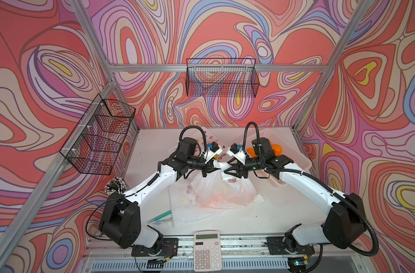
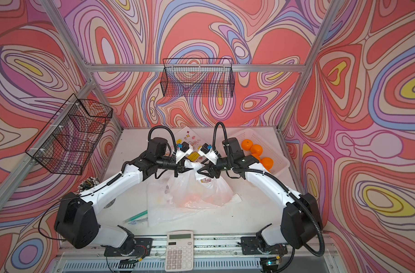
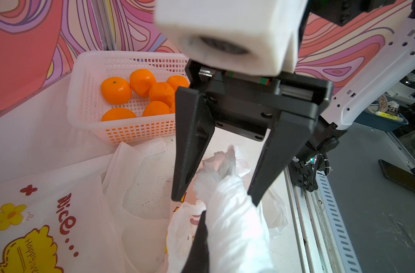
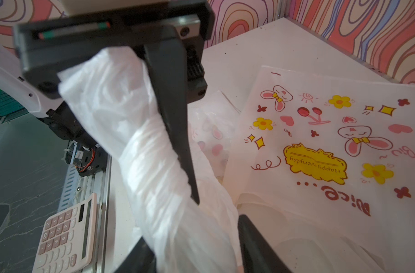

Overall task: Place the oranges into plastic bags & tie knots
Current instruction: Tie the plastic bag to the plastic bag.

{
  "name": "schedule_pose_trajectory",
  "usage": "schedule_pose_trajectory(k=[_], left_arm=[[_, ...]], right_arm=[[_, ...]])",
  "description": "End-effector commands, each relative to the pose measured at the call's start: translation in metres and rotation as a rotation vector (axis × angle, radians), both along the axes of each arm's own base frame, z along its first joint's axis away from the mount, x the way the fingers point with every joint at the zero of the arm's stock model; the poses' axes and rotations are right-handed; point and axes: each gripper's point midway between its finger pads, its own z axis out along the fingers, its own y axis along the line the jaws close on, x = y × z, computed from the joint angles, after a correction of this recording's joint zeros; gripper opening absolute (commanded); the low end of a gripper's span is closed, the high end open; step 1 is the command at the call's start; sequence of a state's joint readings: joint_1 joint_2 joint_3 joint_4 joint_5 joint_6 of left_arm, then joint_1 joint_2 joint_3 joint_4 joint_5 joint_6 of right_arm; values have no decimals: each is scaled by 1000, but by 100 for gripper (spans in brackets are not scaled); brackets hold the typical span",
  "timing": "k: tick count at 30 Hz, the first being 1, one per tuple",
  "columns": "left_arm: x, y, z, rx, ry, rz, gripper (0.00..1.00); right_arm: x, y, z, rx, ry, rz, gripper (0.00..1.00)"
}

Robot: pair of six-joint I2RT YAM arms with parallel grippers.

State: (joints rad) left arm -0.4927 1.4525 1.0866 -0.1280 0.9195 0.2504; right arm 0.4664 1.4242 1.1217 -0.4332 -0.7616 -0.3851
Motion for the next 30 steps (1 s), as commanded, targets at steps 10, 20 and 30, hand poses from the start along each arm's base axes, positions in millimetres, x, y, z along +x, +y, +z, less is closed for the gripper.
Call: schedule_pose_trajectory(k=[10,20,30], left_arm=[[-3,2,19,-15,-33,28,0],[-3,-2,21,-45,7,89,0],[10,5,25,-53,30,212,0]], right_arm=[[25,-10,-6,-54,-78,-149,15],[39,17,20,156,-255,-263,3],[39,44,37,394,-296,-291,2]])
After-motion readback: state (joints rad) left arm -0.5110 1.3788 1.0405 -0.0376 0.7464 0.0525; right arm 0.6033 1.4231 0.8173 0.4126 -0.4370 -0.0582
